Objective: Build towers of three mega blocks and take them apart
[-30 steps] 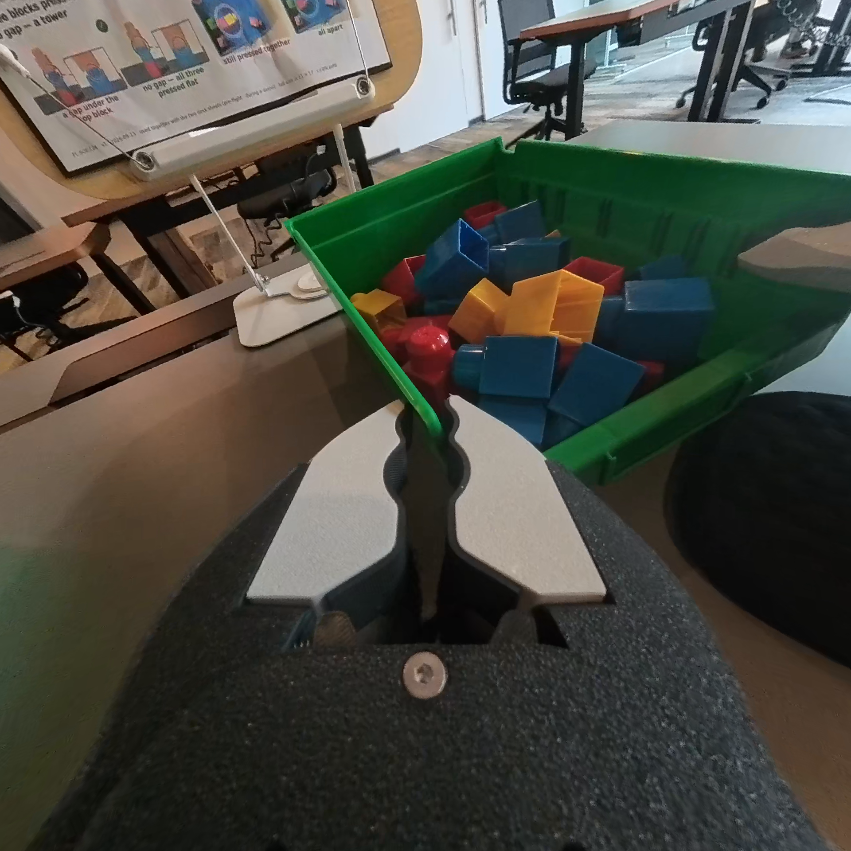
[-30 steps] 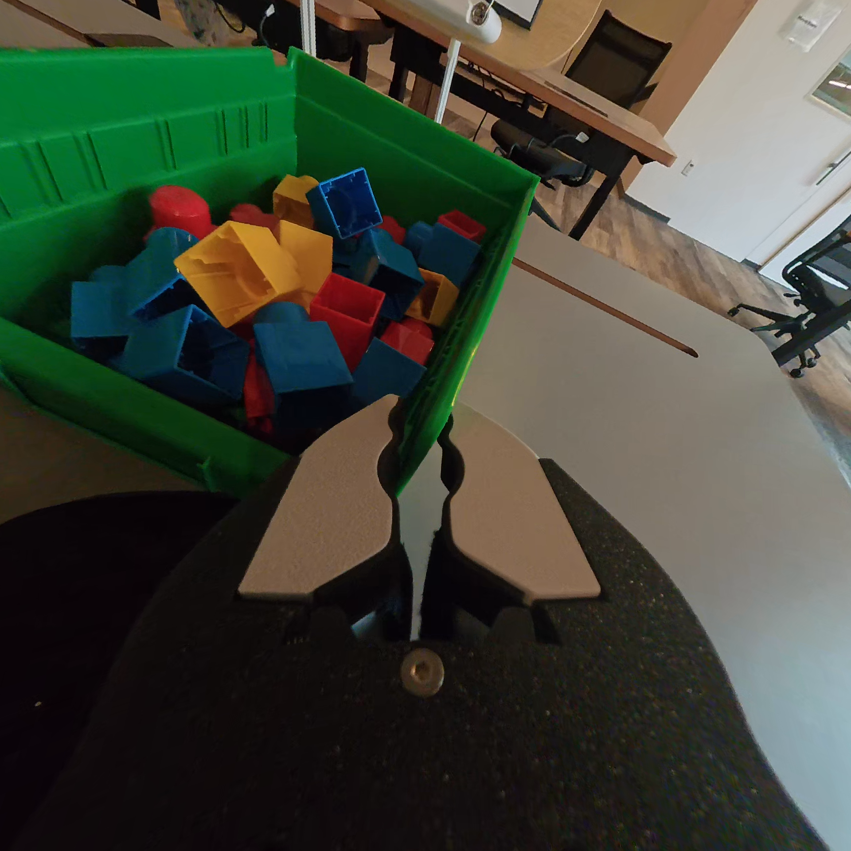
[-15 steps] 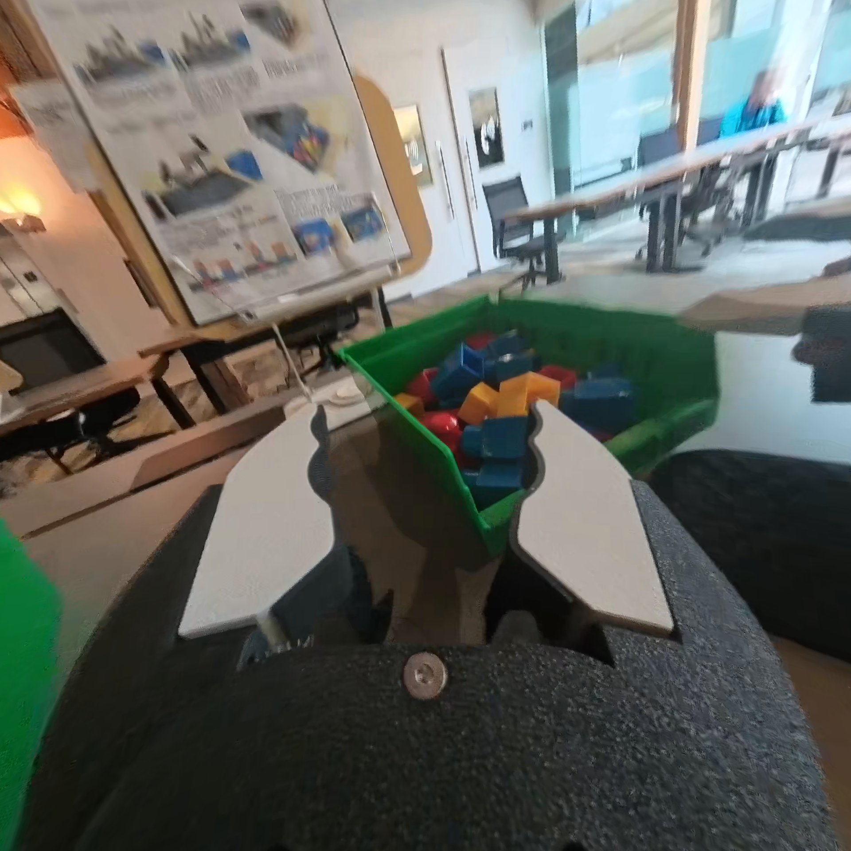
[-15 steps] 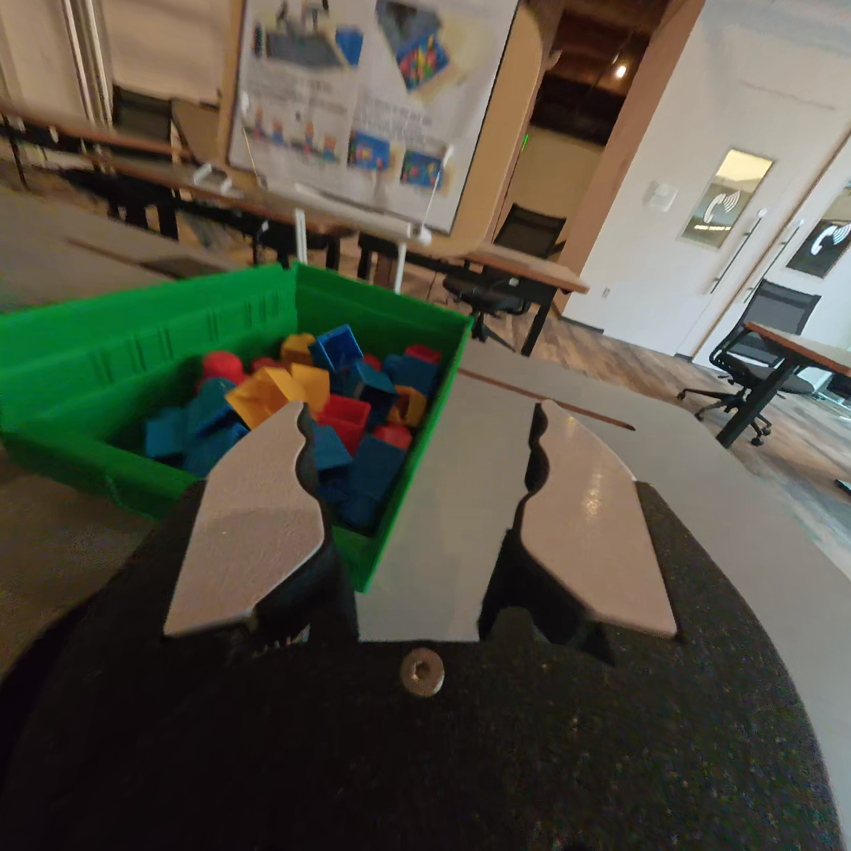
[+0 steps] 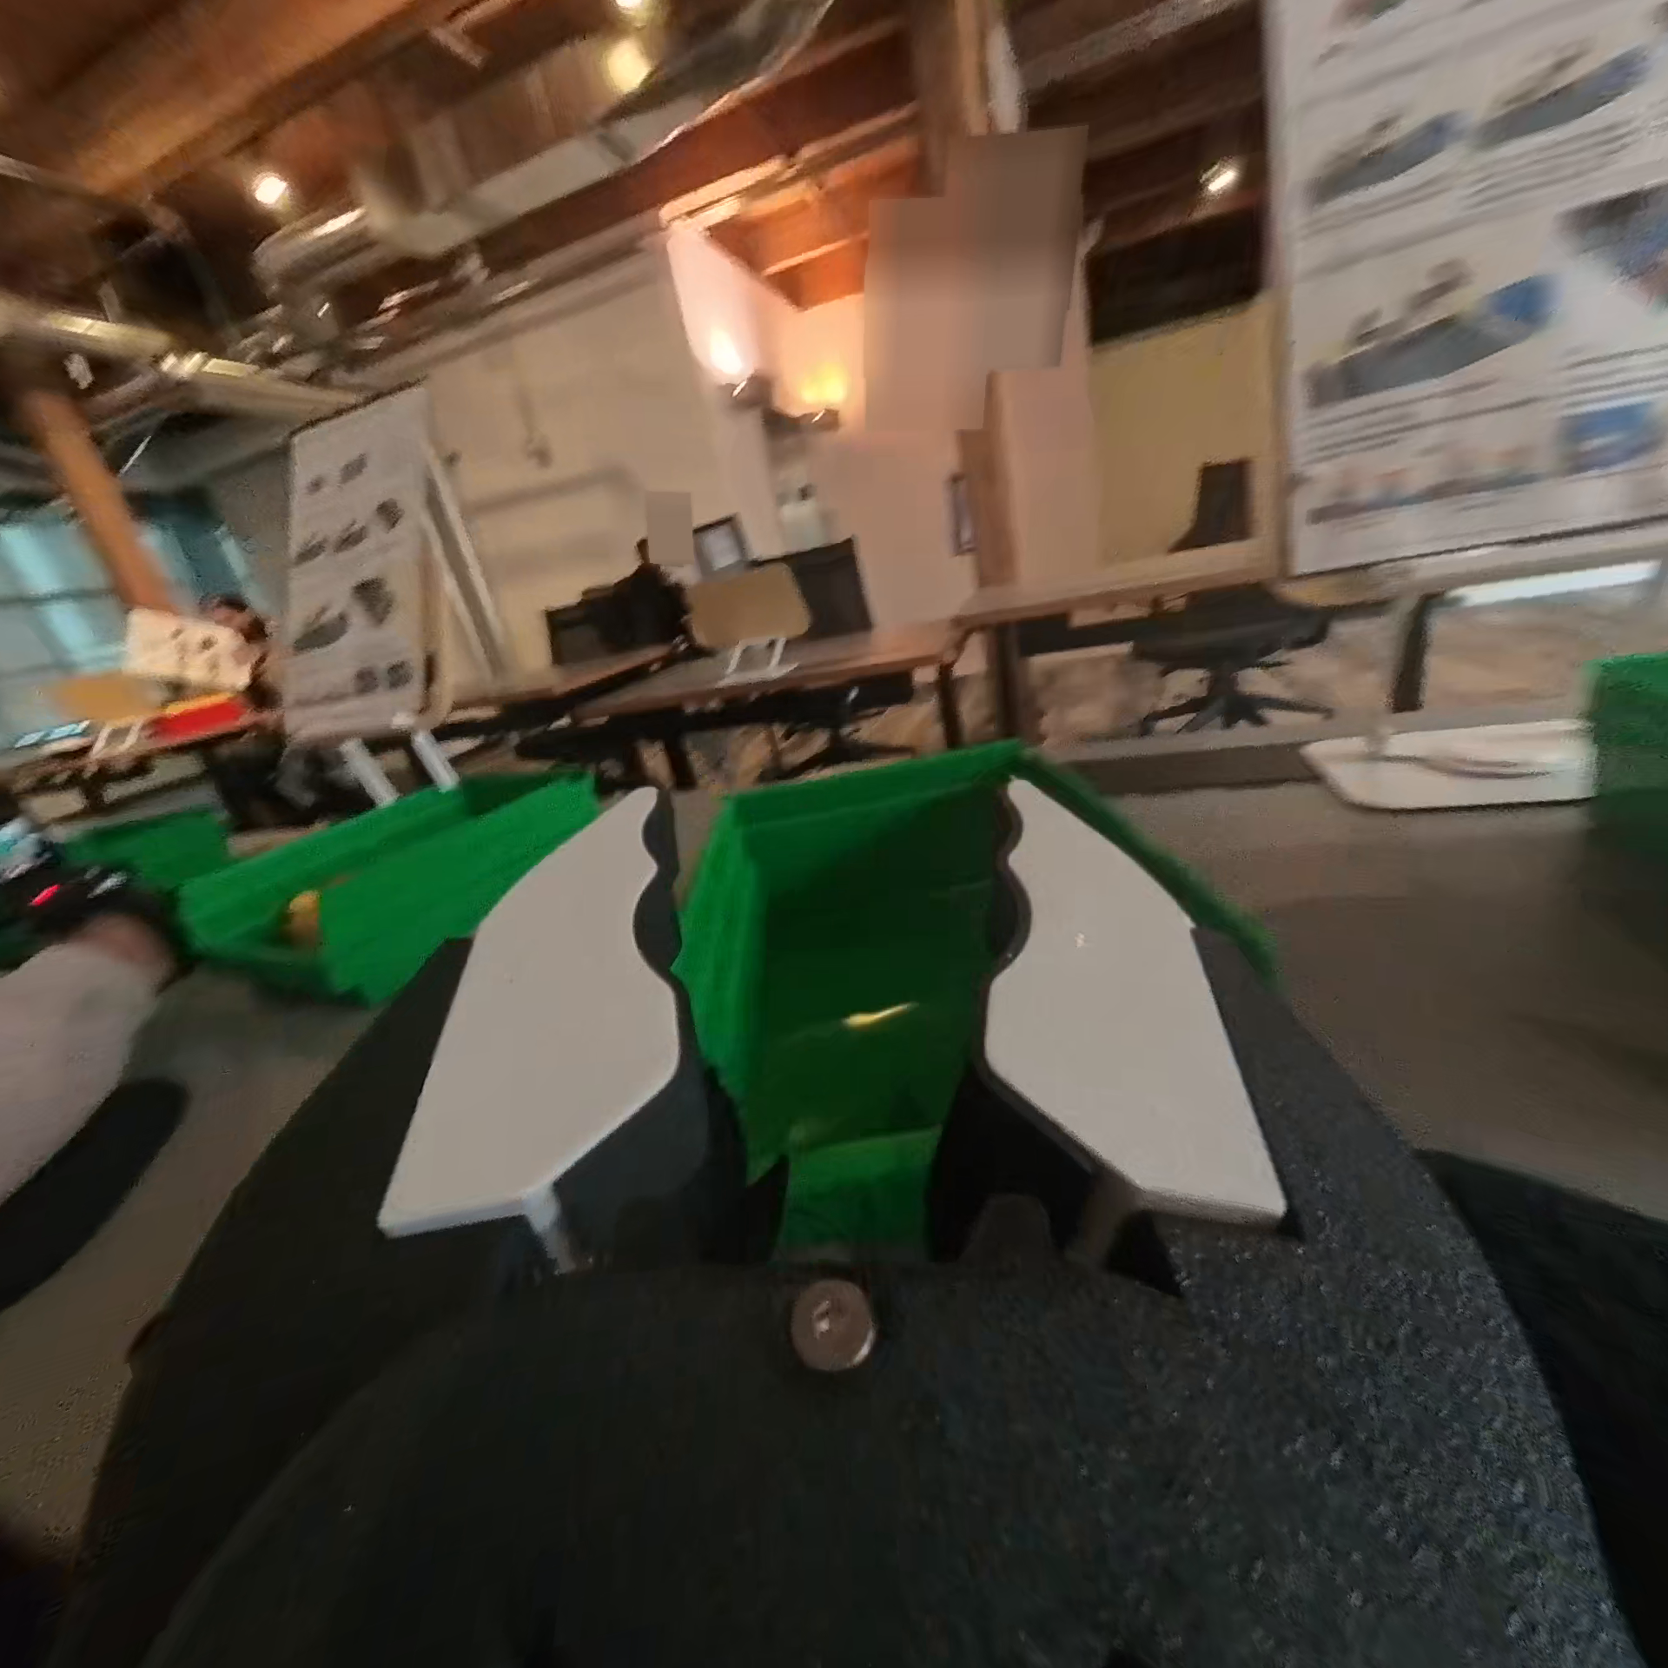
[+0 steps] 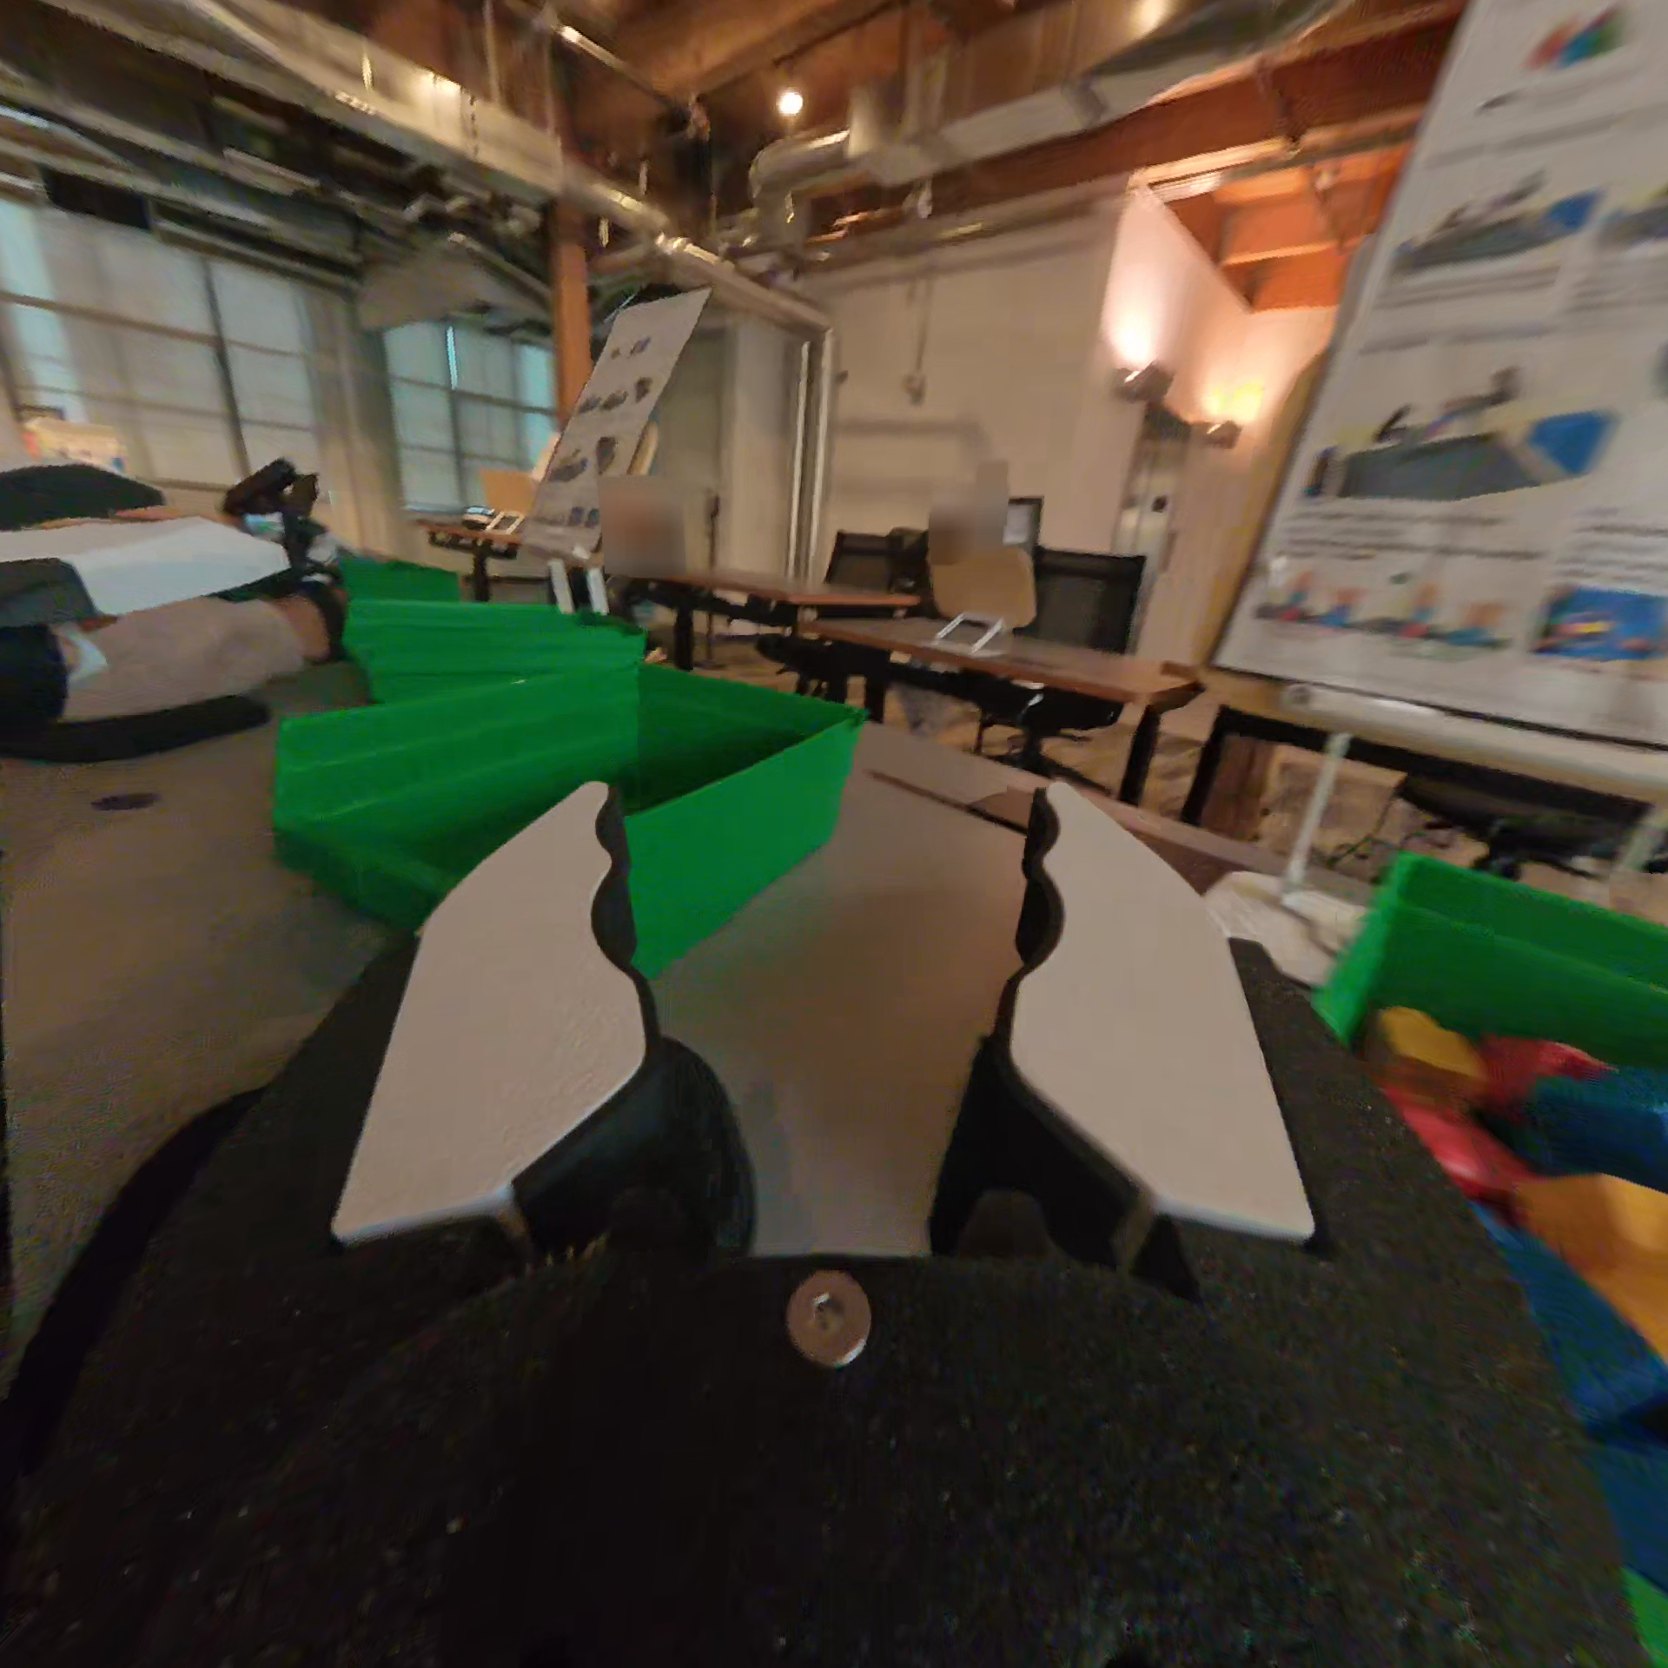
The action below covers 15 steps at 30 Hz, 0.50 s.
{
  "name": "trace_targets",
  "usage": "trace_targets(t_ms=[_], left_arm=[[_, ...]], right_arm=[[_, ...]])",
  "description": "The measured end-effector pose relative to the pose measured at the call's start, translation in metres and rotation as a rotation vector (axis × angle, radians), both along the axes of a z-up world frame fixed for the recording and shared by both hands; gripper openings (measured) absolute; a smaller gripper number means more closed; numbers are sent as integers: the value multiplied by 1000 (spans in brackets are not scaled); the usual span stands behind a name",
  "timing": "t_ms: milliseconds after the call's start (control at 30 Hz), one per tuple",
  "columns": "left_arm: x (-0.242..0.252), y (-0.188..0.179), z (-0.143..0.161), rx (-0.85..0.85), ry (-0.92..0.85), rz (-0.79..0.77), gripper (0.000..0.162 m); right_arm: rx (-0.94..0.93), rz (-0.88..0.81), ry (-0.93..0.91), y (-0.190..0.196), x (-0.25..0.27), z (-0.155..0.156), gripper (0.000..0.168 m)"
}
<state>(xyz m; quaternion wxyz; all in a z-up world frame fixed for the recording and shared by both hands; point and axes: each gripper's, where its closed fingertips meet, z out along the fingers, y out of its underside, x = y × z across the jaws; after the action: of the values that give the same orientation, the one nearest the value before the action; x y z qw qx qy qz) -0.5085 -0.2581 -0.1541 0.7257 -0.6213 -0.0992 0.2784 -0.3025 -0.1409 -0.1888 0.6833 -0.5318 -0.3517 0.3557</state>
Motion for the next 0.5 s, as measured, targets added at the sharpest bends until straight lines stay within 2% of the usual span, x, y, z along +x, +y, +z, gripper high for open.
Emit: trace_targets(t_ms=[167,300,500], left_arm=[[-73,-28,-34,-66,-132,104,65],[-101,-21,-64,-150,-191,99,64],[-121,0,-107,-265,-261,73,60]], right_arm=[[-104,93,-110,-13,-83,-21,87],[-172,110,-221,-15,-124,-47,88],[-215,87,-390,-10,-150,-81,78]])
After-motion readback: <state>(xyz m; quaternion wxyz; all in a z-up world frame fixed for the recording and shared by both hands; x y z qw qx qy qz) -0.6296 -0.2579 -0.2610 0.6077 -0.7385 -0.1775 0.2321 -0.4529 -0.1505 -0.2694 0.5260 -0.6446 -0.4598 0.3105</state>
